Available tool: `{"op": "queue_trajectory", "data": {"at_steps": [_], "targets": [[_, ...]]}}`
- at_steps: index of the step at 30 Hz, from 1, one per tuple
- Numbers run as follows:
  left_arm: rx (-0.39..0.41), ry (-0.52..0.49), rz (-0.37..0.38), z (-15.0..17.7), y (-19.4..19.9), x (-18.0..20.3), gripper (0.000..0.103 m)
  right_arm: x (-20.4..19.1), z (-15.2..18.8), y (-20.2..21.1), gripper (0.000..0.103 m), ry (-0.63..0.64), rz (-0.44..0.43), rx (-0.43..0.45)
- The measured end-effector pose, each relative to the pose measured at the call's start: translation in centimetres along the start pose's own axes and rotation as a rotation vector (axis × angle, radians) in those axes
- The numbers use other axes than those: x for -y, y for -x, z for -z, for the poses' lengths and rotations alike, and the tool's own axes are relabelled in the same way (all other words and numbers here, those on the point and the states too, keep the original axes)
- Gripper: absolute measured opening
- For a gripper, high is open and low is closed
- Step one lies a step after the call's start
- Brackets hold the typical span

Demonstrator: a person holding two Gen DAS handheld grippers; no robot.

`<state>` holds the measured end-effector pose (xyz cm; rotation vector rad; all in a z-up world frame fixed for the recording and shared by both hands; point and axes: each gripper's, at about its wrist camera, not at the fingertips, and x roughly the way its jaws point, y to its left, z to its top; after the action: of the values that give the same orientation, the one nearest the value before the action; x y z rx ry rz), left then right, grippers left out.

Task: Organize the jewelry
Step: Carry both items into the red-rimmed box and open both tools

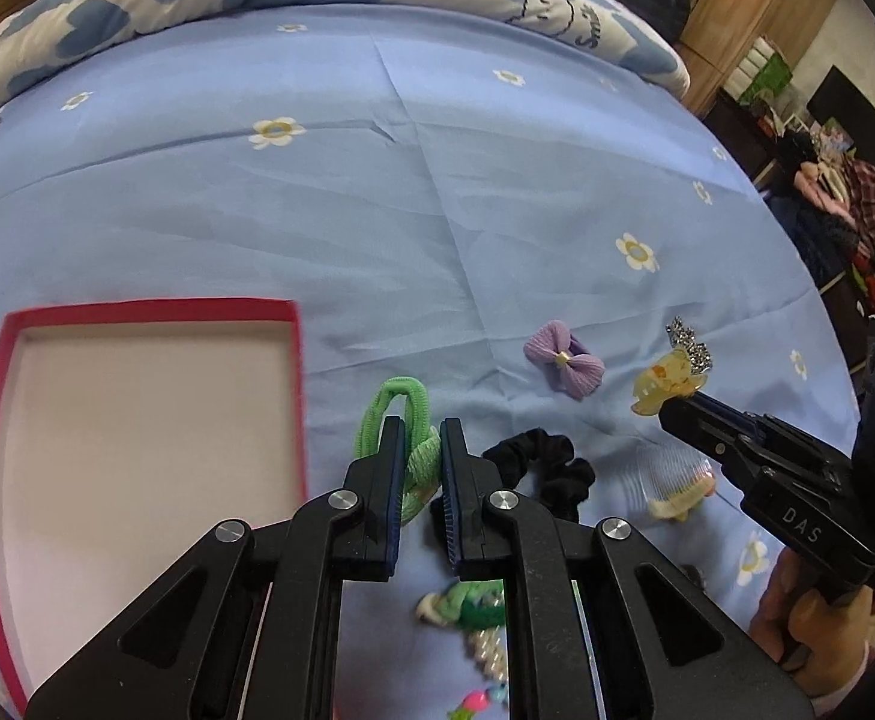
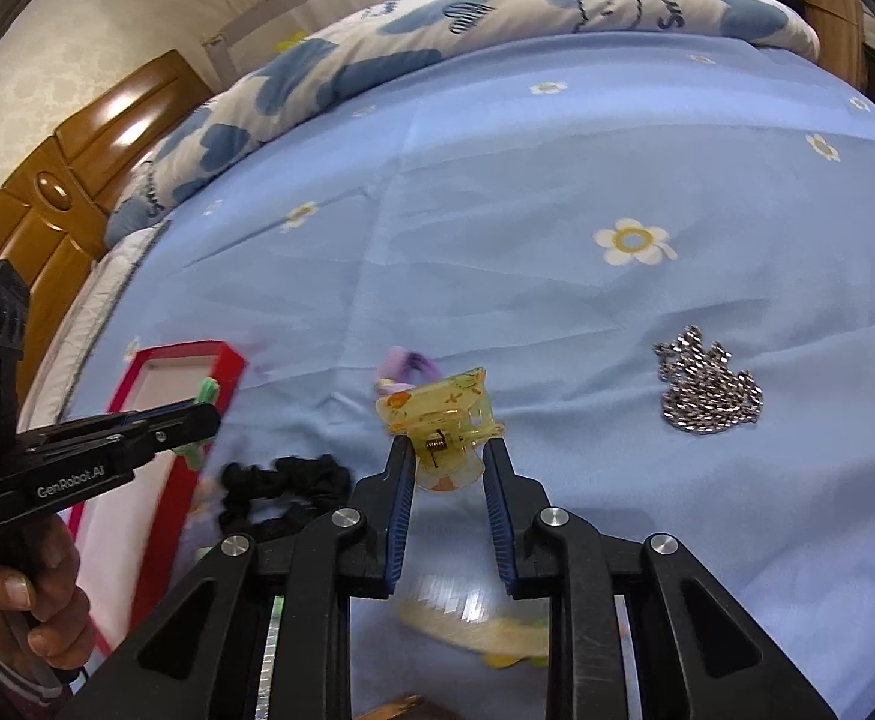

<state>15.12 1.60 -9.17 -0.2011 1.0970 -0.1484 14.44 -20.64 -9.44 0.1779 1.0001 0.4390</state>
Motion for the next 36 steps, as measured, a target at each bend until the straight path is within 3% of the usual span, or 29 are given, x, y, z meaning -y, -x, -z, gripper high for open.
{"op": "queue_trajectory", "data": {"at_steps": [10, 24, 36], "targets": [[0.039, 0.091, -0.039, 1.7, 3.5, -5.5, 0.010, -6.7, -0.3, -1.3, 0.023, 0.075, -0.087, -0.023], [0.049, 0.192, -0.113, 3.7, 5.1, -13.4, 0.010, -16.5, -0.6, -5.4, 0.023, 0.187, -0.202, -0.082], [0.019, 0.194, -0.168, 4.2, 3.1, -16.3, 0.010, -19.7, 0.1, -10.2, 0.023, 0.216, -0.202, -0.166]]}}
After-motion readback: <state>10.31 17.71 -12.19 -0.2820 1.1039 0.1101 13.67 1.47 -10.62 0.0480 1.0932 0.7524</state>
